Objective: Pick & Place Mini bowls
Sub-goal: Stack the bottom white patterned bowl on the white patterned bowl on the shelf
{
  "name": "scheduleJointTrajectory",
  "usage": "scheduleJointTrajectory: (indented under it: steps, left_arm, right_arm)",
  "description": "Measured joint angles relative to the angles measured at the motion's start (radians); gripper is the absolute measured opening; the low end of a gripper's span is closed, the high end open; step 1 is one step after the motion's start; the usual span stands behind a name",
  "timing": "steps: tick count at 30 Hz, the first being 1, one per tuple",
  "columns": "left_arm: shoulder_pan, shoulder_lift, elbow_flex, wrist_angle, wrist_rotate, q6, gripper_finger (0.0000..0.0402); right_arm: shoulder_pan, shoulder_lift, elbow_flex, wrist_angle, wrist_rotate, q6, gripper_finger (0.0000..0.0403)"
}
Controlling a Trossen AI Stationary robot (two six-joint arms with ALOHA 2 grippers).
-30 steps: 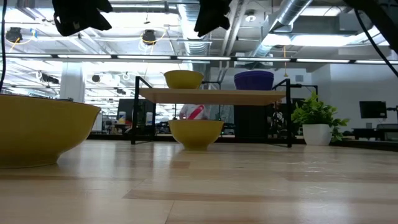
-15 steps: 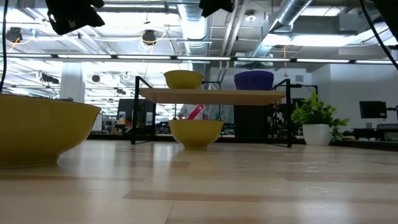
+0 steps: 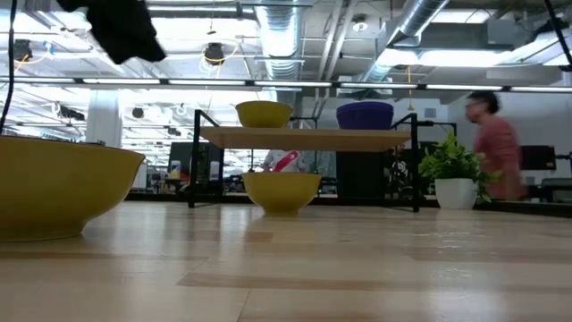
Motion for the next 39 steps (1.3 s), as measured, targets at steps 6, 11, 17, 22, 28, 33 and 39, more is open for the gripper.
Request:
scheduleJointTrajectory:
  steps: [6,11,17,22,28,33,39]
  left_arm:
    - [0.12,0.009,0.0,-0.018,0.238,0.071,0.0154]
    - [0.216,0.005,0.0,-0.1,0.408,0.165,0.0154]
    - [0.26,-0.023,0.0,-0.206,0.471,0.229,0.0154]
    - [0.233,-0.043,0.001,-0.316,0.496,0.229,0.0154]
    - [0.166,-0.045,0.001,-0.39,0.496,0.235,0.0154]
    - [0.138,-0.045,0.001,-0.39,0.496,0.216,0.0154]
    - [0.088,-0.041,0.001,-0.39,0.496,0.171,0.0154]
  right_arm:
    - [0.175,0.005,0.0,-0.103,0.351,0.267,0.0119]
    - [0.3,0.01,-0.014,-0.092,0.617,0.488,0.0119]
    - [0.357,0.014,-0.015,-0.077,0.727,0.655,0.0119]
    - [0.356,0.014,-0.015,0.001,0.672,0.794,0.0119]
    - [0.349,0.022,-0.015,0.088,0.623,0.914,0.0119]
    - [0.349,0.055,-0.015,0.132,0.696,0.922,0.0119]
    - [0.342,0.113,-0.016,0.191,0.688,0.921,0.0119]
